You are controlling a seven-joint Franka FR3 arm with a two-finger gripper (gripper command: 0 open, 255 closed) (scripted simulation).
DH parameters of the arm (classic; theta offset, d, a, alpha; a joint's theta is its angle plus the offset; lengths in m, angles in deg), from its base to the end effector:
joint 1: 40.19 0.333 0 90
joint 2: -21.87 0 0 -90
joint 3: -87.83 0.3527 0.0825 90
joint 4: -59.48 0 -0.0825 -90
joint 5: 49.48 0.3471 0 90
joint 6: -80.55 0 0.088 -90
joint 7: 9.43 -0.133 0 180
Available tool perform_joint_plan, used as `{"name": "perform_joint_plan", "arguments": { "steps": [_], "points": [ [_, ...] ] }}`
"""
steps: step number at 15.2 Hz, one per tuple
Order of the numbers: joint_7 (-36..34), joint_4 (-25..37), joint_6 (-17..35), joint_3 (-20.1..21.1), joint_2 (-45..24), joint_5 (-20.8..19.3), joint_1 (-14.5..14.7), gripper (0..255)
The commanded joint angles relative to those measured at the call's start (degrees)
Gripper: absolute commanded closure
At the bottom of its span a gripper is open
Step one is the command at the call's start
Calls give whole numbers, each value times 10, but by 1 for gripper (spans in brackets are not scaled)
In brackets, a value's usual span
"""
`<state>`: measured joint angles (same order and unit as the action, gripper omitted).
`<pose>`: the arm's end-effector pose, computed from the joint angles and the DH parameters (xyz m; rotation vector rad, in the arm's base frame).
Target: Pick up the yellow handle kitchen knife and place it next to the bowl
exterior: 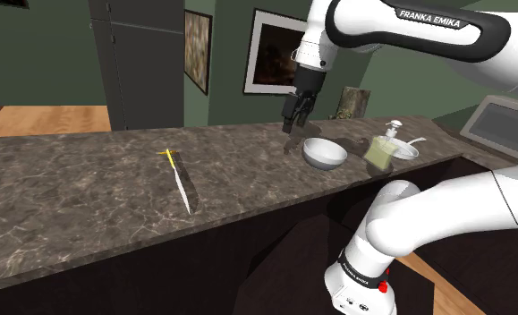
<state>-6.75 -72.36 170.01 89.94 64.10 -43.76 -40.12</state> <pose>0.2576 0.0273 0.6014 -3.0643 -0.1165 0.0035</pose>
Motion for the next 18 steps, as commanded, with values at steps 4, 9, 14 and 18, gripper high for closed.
{"name": "perform_joint_plan", "arguments": {
  "steps": [4, 9, 14, 18],
  "points": [
    [-49, -4, 44, 33, -38, 16, 0, 0],
    [-131, 8, 114, 86, -116, 31, -3, 0],
    [-214, 42, 178, 133, -211, 28, -9, 0],
    [-285, 84, 220, 165, -297, 8, -13, 0]
  ]
}}
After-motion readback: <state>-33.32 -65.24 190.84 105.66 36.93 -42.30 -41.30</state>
